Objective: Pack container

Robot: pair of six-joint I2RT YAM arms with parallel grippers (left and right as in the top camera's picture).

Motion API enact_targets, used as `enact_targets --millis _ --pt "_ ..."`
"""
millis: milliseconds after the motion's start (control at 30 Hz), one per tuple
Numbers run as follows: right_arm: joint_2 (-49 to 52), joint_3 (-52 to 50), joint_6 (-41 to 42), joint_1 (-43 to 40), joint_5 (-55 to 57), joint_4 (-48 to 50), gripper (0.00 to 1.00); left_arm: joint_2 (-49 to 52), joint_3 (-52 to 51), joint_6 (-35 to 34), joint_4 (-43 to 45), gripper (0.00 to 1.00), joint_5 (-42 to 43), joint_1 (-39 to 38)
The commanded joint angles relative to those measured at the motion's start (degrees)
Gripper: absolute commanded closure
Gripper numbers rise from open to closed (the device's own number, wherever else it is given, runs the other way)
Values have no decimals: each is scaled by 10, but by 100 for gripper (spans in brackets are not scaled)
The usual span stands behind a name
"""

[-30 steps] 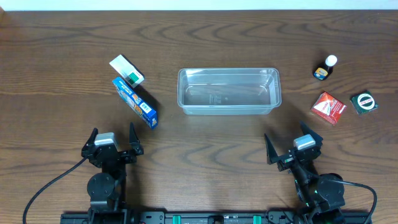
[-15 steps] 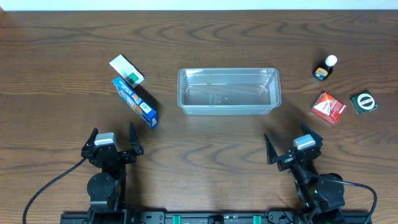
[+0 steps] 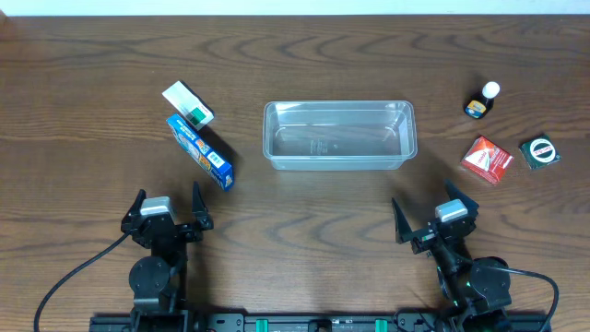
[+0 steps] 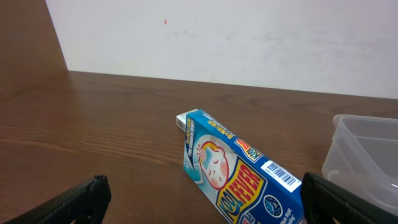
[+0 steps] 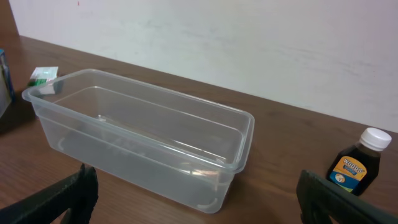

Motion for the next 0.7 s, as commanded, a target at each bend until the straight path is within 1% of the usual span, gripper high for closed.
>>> enact_targets --millis 0,67,133,200,300,400,467,533,600,667 --pt "-3 -1 -5 -6 -4 -2 1 -3 -9 1 35 2 30 3" --pt "-3 -1 -5 -6 -4 -2 1 -3 6 -8 57 2 63 3" --pt "-3 -1 -5 -6 -4 -2 1 -2 35 -33 51 2 74 3" --pt "-3 -1 -5 -6 -4 -2 1 14 82 -57 20 2 84 3" --pt "-3 -1 -5 -6 -4 -2 1 77 178 -61 -42 2 94 3" --pt "-3 -1 -5 -6 -4 -2 1 195 308 -61 -125 2 97 3" --pt "-3 -1 -5 -6 -4 -2 1 297 412 -61 -202 2 112 3" --pt "-3 -1 -5 -6 -4 -2 1 405 524 -61 -297 2 126 3" --pt "-3 -1 -5 -6 -4 -2 1 505 631 -61 -394 2 148 3" --pt "-3 -1 -5 -6 -4 -2 1 589 719 -62 -463 2 198 3"
